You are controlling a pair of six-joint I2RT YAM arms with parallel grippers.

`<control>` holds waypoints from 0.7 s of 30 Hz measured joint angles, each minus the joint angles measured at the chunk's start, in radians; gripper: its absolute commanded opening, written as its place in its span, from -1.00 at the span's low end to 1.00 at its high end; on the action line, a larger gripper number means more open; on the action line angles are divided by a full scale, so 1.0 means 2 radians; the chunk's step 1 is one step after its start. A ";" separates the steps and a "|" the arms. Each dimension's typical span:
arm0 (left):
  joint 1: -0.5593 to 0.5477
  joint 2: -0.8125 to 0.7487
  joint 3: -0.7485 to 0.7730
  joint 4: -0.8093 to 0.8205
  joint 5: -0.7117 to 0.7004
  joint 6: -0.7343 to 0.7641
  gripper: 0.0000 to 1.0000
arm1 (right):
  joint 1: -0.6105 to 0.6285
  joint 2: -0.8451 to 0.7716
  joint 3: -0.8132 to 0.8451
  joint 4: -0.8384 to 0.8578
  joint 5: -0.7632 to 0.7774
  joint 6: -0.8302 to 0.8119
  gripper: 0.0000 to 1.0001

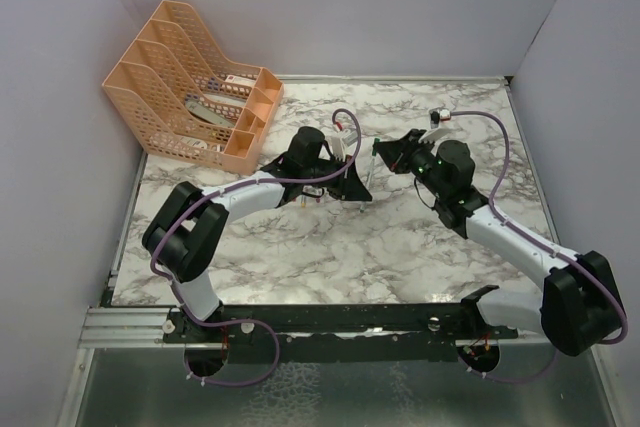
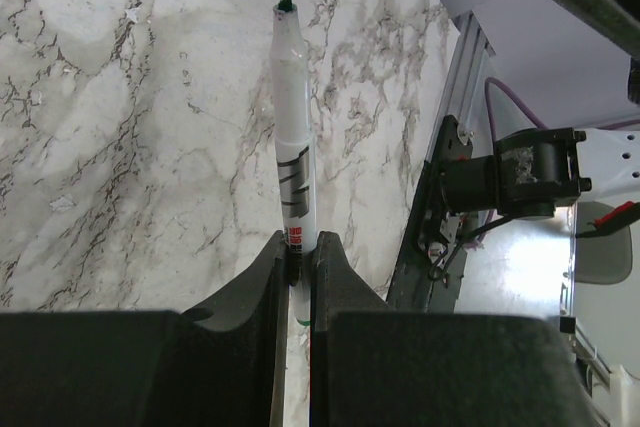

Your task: Insert the pens into the pen caps

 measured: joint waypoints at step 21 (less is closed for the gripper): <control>0.000 0.000 0.001 0.001 0.000 0.000 -1.00 | 0.001 0.008 0.000 0.008 0.002 -0.018 -0.98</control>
